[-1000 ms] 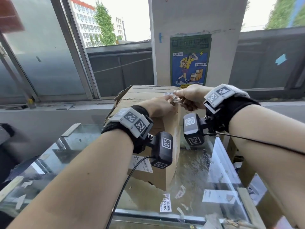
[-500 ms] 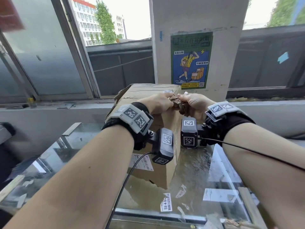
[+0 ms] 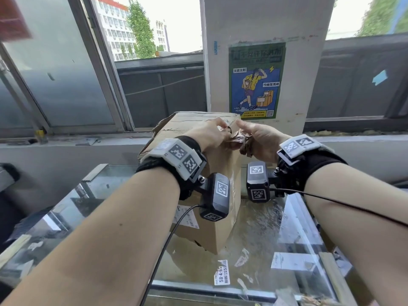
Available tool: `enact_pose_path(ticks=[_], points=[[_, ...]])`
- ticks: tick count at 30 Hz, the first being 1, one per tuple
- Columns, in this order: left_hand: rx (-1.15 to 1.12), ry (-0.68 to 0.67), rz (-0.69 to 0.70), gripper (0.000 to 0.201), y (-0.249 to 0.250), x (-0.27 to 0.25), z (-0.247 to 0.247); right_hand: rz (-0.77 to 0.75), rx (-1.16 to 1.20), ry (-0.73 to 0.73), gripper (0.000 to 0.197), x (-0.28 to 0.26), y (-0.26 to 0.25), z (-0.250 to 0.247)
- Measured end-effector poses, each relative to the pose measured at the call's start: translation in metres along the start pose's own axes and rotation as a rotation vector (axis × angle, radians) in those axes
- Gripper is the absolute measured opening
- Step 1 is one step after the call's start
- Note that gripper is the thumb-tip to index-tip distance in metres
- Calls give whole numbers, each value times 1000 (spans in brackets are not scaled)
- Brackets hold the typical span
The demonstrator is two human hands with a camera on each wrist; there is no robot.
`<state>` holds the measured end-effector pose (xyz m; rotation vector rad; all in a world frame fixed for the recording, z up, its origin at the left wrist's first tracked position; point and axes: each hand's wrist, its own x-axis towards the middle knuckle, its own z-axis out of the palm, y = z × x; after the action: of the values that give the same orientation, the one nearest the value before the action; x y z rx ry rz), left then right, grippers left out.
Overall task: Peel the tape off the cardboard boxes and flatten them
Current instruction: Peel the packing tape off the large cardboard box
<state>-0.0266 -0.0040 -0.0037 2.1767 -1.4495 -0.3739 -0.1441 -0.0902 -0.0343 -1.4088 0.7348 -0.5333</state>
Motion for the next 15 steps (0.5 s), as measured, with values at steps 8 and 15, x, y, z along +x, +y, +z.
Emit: enact_pose_path(ticks=[8, 15], points=[[122, 90, -1, 17, 3, 0, 1, -10, 74, 55, 16, 1, 11, 4], [115, 114, -20, 17, 2, 2, -5, 0, 142, 89, 20, 1, 12, 4]])
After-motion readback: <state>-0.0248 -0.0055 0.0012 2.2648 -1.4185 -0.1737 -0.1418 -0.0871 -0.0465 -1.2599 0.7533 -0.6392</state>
